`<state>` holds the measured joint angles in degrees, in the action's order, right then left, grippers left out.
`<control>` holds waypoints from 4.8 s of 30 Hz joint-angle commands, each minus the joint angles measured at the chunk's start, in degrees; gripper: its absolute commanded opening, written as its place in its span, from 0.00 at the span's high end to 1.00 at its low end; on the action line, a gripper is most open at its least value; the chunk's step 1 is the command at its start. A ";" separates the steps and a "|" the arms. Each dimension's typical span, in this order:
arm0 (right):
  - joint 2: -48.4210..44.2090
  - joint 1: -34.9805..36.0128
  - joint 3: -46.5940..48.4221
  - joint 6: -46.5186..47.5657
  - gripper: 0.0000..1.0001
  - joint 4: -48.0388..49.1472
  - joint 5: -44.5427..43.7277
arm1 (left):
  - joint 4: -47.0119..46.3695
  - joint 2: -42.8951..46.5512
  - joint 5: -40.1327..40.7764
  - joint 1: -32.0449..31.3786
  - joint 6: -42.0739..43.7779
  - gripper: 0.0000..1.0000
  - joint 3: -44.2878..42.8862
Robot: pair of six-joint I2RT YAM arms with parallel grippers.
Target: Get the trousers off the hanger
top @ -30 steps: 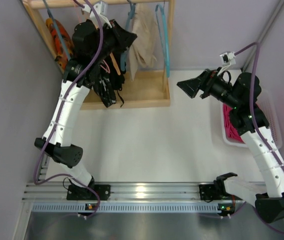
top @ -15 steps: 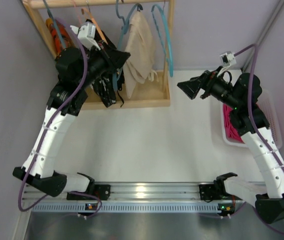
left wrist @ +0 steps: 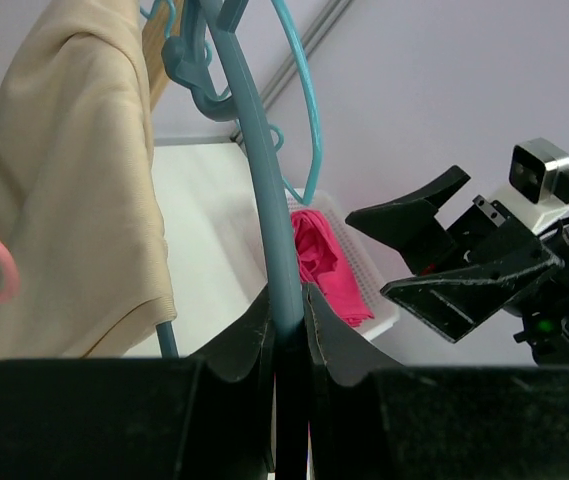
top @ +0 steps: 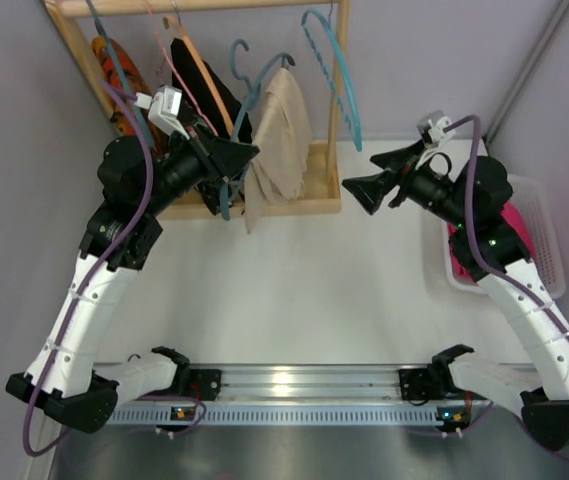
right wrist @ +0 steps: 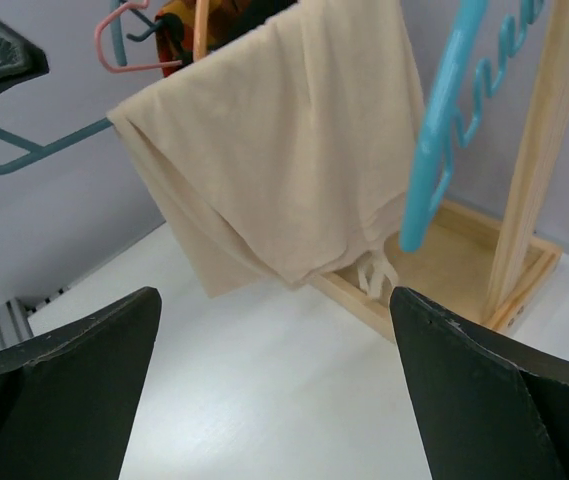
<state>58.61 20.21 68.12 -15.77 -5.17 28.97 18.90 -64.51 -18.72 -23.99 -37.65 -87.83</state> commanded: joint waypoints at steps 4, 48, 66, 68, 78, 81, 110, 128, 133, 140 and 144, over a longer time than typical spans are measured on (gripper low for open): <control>-1.57 17.03 -1.58 19.16 0.01 2.70 -14.98 | -9.84 1.14 -0.88 -0.18 -3.39 1.00 -0.50; 26.47 27.17 8.96 30.36 0.02 22.22 -41.90 | -10.02 0.09 -3.60 -1.06 -8.58 1.00 -2.61; 30.86 23.31 11.86 29.49 0.27 20.37 -35.21 | -10.99 0.35 -4.31 -1.32 -9.55 1.00 -1.82; 29.99 22.25 11.78 28.96 0.36 20.02 -34.43 | -10.99 0.53 -4.13 -1.32 -9.37 1.00 -1.47; 26.47 19.34 9.14 32.72 0.29 17.04 -23.44 | -11.42 0.18 -4.48 -1.32 -9.64 1.00 -0.94; 25.77 19.34 8.26 33.87 0.26 15.99 -19.66 | -11.42 0.09 -4.75 -1.32 -9.72 1.00 -1.03; 24.97 14.86 8.52 37.66 0.18 11.76 -12.89 | -13.71 -0.18 -8.17 -1.41 -10.08 1.00 0.47; 23.65 15.48 9.67 38.62 0.09 9.64 -11.02 | -13.97 -1.41 -8.35 -2.03 -10.34 1.00 -0.23; 28.05 15.30 13.61 38.19 0.07 9.74 -19.21 | -13.89 -1.50 -8.00 -2.03 -11.22 1.00 -0.41; 28.67 15.30 14.24 37.12 0.46 11.15 -19.92 | -13.97 -1.58 -8.09 -2.03 -11.13 1.00 -0.32; 27.18 14.69 13.71 37.48 0.92 10.97 -18.96 | -13.97 -1.32 -7.82 -1.94 -10.87 1.00 0.29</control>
<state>87.94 35.48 79.64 21.78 2.81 10.41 15.35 -67.42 -26.13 -25.71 -49.47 -86.43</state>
